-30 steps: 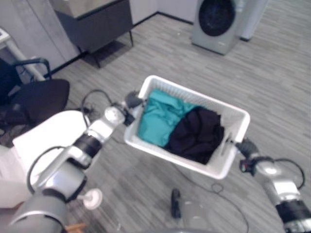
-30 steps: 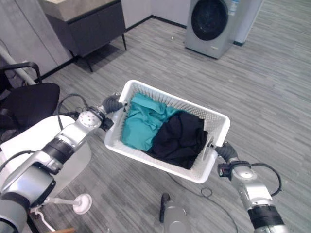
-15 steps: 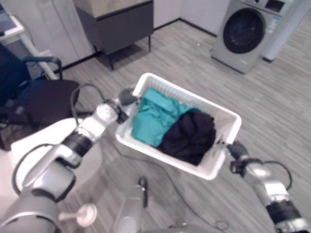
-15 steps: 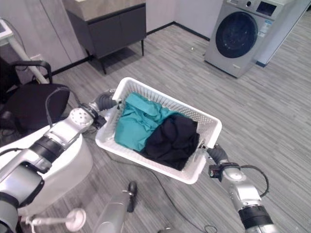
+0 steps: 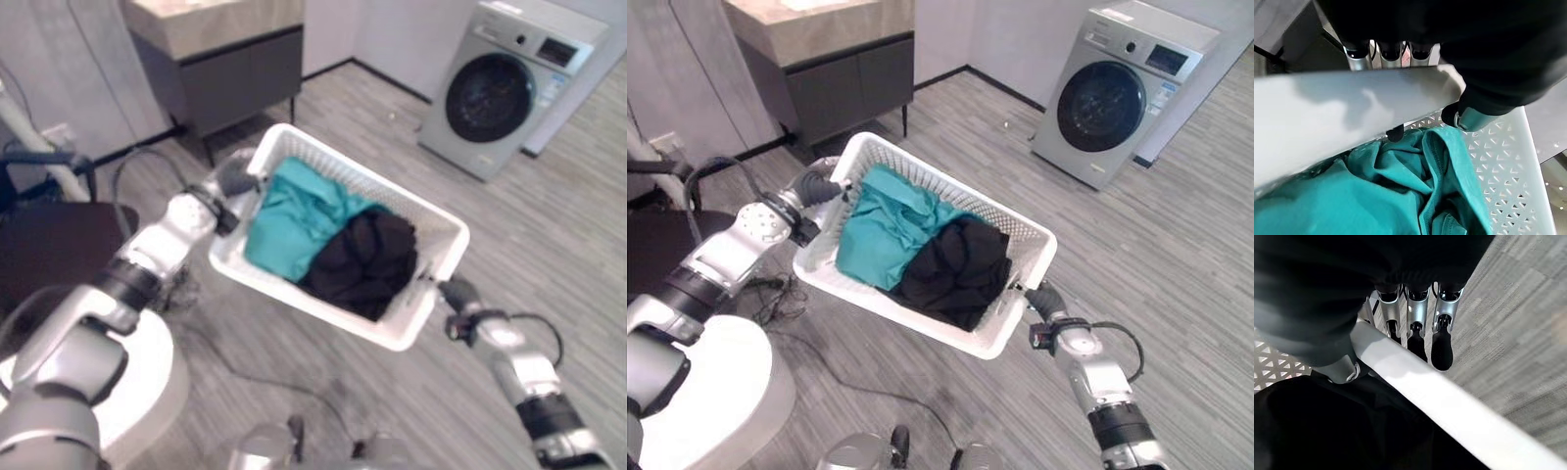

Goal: Grab the laundry basket,head to the washer,open it,put in the laundry and shut it.

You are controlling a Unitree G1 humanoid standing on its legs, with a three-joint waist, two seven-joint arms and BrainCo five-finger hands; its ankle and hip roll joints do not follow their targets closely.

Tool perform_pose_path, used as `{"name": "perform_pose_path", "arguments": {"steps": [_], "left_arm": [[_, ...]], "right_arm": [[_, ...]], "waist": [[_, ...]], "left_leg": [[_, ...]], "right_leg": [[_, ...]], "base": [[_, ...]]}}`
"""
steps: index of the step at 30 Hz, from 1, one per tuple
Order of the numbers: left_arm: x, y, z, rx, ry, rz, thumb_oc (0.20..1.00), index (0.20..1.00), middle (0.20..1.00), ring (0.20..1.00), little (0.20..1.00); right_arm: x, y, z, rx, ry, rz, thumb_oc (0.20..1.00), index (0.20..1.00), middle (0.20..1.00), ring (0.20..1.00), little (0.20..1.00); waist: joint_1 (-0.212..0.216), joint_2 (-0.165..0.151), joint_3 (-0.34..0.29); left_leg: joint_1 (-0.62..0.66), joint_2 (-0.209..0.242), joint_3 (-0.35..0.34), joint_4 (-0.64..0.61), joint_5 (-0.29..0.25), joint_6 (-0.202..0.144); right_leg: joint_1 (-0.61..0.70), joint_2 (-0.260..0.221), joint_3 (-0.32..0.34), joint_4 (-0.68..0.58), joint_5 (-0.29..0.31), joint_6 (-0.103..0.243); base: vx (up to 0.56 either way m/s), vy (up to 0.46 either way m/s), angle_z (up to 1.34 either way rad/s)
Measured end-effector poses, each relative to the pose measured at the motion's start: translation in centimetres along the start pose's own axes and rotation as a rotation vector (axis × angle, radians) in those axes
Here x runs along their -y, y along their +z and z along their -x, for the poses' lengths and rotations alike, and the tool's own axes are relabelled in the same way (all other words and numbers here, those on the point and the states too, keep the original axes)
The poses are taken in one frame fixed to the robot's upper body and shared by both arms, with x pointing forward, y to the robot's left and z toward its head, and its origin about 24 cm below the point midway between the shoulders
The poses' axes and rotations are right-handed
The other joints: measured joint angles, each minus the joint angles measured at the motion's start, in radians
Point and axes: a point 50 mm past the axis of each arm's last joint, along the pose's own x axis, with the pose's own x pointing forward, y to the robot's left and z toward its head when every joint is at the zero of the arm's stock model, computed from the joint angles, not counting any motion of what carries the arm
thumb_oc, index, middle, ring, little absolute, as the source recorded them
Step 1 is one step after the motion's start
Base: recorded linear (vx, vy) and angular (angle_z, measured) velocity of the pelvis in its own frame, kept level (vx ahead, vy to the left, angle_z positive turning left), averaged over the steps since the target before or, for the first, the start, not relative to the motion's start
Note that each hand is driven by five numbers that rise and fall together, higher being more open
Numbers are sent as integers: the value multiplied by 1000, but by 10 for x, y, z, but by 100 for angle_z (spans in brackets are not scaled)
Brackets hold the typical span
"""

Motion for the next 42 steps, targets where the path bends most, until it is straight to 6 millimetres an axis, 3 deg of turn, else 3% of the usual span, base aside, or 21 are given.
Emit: {"name": "perform_pose_path", "arguments": {"steps": [2,4,7,9,10,12,19,20,21,23,24,26,27,28,30,31,32,34,37,40,42], "left_arm": [[1,0,-1,0,-7,2,200,200,200,200,200],[4,2,-2,2,-24,-2,200,200,200,200,200],[16,5,-6,8,-46,17,200,200,200,200,200],[33,6,-13,0,-79,45,200,200,200,200,200],[42,5,-15,-10,-94,60,200,200,200,200,200],[53,0,-18,-41,-107,82,200,200,200,200,200],[54,7,-19,-14,-118,78,200,200,200,200,200],[56,8,-21,-12,-117,92,200,200,200,200,200],[60,8,-20,-11,-123,96,200,200,200,200,200],[48,3,-17,-25,-116,75,200,200,200,200,200],[44,3,-15,-20,-108,67,200,200,200,200,200],[39,2,-14,-23,-100,63,200,200,200,200,200],[40,6,-15,-8,-100,88,200,200,200,200,200],[42,8,-15,-4,-108,79,200,200,200,200,200],[37,7,-15,-12,-98,68,200,200,200,200,200],[37,8,-15,-8,-97,68,200,200,200,200,200],[34,8,-15,-11,-88,76,200,200,200,200,200],[31,6,-14,-17,-85,75,200,200,200,200,200],[34,11,-16,3,-92,81,200,200,200,200,200],[32,6,-14,-12,-95,63,200,200,200,200,200],[27,6,-12,-12,-94,47,200,200,200,200,200]], "right_arm": [[5,2,-1,-2,-12,14,200,200,200,200,200],[10,3,-3,-11,-22,27,200,200,200,200,200],[19,1,-1,-13,-51,22,200,200,200,200,200],[29,-14,7,-50,-89,-12,200,200,200,200,200],[34,-16,8,-59,-111,-21,200,200,200,200,200],[39,-19,8,-73,-137,-25,200,200,200,200,200],[52,-8,9,-57,-151,1,200,200,200,200,200],[55,-6,10,-55,-145,20,200,200,200,200,200],[56,-9,14,-75,-141,39,200,200,200,200,200],[53,1,15,-44,-112,62,200,200,200,200,200],[50,5,15,-23,-104,60,200,200,200,200,200],[46,5,13,-15,-107,45,200,200,200,200,200],[48,2,15,-23,-106,49,200,200,200,200,200],[46,-2,15,-33,-109,32,200,200,200,200,200],[41,-1,13,-28,-112,8,200,200,200,200,200],[42,2,13,-19,-121,8,200,200,200,200,200],[42,6,11,-5,-121,10,200,200,200,200,200],[38,7,12,0,-104,11,200,200,200,200,200],[40,1,15,-16,-110,10,200,200,200,200,200],[38,0,14,-19,-99,8,200,200,200,200,200],[37,3,14,-9,-84,11,200,200,200,200,200]], "waist": [[-32,25,0],[-69,30,-4],[-76,12,-34],[-85,-1,-78],[-97,8,-82],[-92,35,-93],[-132,-5,-65],[-145,5,-64],[-141,-10,-66],[-135,-35,-79],[-131,-43,-82],[-132,-65,-85],[-136,-71,-77],[-137,-82,-70],[-141,-98,-49],[-139,-99,-35],[-127,-94,-12],[-91,-67,12],[-51,-7,10],[17,-4,11],[32,-14,-2]], "left_leg": [[40,5,-11,-23,-1,-13],[128,11,7,-52,-41,-81],[177,4,-1,-47,-80,-145],[203,5,-17,-47,-123,-194],[219,13,-21,-30,-135,-205],[181,49,-5,38,-148,-211],[129,129,5,-81,-100,-196],[94,161,-3,-2,-86,-210],[53,179,29,144,-107,-214],[-150,227,0,554,-95,-220],[-230,246,-30,683,-49,-182],[-278,247,-62,774,4,-126],[-297,232,-98,783,129,-115],[-331,258,-63,833,180,-78],[-440,275,-68,940,164,-108],[-492,220,-97,913,90,-156],[-499,160,-110,806,44,-163],[-501,89,-79,570,40,-163],[-524,67,84,129,59,-167],[-510,49,72,88,67,-155],[-404,32,70,132,57,-85]], "right_leg": [[-52,-12,-30,-124,7,-39],[-76,16,-52,-400,47,-116],[-85,76,23,-666,162,-186],[-74,107,101,-783,204,-172],[-43,119,117,-793,305,-167],[-22,156,138,-792,280,-187],[155,246,202,-883,244,-183],[161,270,171,-832,164,-160],[175,282,166,-810,104,-186],[167,312,151,-777,79,-219],[165,312,162,-787,92,-225],[180,318,157,-802,102,-238],[163,323,141,-768,79,-256],[194,316,136,-818,115,-260],[237,318,130,-863,115,-260],[259,321,143,-880,99,-264],[288,314,149,-898,99,-261],[351,323,158,-924,73,-248],[419,368,162,-951,17,-257],[495,370,225,-950,-43,-237],[566,358,249,-927,-114,-212]], "base": [[268,-109,28],[302,-207,29],[336,-258,19],[256,-198,55],[280,-215,37],[236,-186,-17],[310,-345,-35],[298,-461,-42],[292,-535,-29],[155,-437,-52],[153,-469,-42],[176,-432,-5],[64,-181,23],[83,-44,32],[275,6,33],[304,-1,25],[312,-13,2],[418,3,-21],[448,-3,-4],[433,28,-49],[355,34,-32]]}}
